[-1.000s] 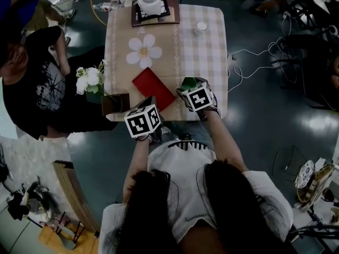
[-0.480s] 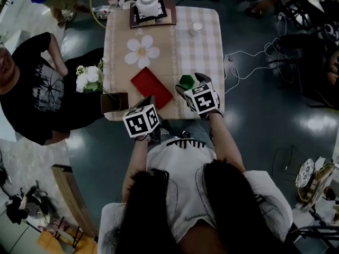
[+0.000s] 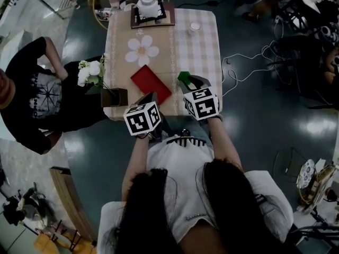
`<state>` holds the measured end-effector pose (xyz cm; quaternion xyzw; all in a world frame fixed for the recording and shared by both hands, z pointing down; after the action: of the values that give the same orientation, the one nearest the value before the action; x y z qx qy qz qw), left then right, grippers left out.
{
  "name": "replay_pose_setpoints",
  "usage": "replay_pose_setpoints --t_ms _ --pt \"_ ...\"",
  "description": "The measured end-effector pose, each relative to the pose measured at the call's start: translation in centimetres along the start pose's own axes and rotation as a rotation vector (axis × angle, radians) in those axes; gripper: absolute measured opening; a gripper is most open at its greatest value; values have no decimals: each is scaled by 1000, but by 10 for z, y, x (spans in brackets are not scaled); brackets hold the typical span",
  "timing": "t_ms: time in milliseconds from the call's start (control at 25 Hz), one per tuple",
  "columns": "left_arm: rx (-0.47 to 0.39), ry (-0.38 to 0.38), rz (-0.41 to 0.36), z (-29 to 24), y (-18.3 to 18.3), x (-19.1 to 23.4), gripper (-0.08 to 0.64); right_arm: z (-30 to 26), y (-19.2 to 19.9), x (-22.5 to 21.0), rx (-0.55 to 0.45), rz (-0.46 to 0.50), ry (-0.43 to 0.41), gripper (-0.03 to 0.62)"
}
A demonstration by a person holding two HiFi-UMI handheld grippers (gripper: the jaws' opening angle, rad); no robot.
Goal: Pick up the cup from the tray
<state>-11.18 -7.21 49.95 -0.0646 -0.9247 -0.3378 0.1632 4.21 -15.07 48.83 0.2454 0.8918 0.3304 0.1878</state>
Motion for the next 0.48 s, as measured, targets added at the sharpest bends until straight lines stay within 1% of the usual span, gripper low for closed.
replay_pose_setpoints --t_ms 80,120,200,280,400,480 --pt "-8 5 -1 3 1 -4 8 5 1 4 -10 9 -8 52" --pt "-13 8 -3 5 1 -6 8 7 3 6 -9 12 -26 40" --pt "-20 14 -6 7 3 -11 8 10 8 9 1 14 -44 34" --pt "-22 19 -10 8 6 -15 8 14 14 9 6 14 -24 12" --pt "-13 19 -12 10 14 -19 8 21 21 5 8 -17 9 11" --pt "-13 23 -16 11 18 -23 8 25 24 3 -2 -39 8 11"
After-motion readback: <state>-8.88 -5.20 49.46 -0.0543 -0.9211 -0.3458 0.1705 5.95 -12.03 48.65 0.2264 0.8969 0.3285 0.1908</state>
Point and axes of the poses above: the fingertips, and each gripper's own axes: z backward along the fingers, x to its left, y out of its underside, the point moved 6 cm from there along z, backward along the fingers, and after that the axes turned 8 degrees about -z, right-handed, at the moved point
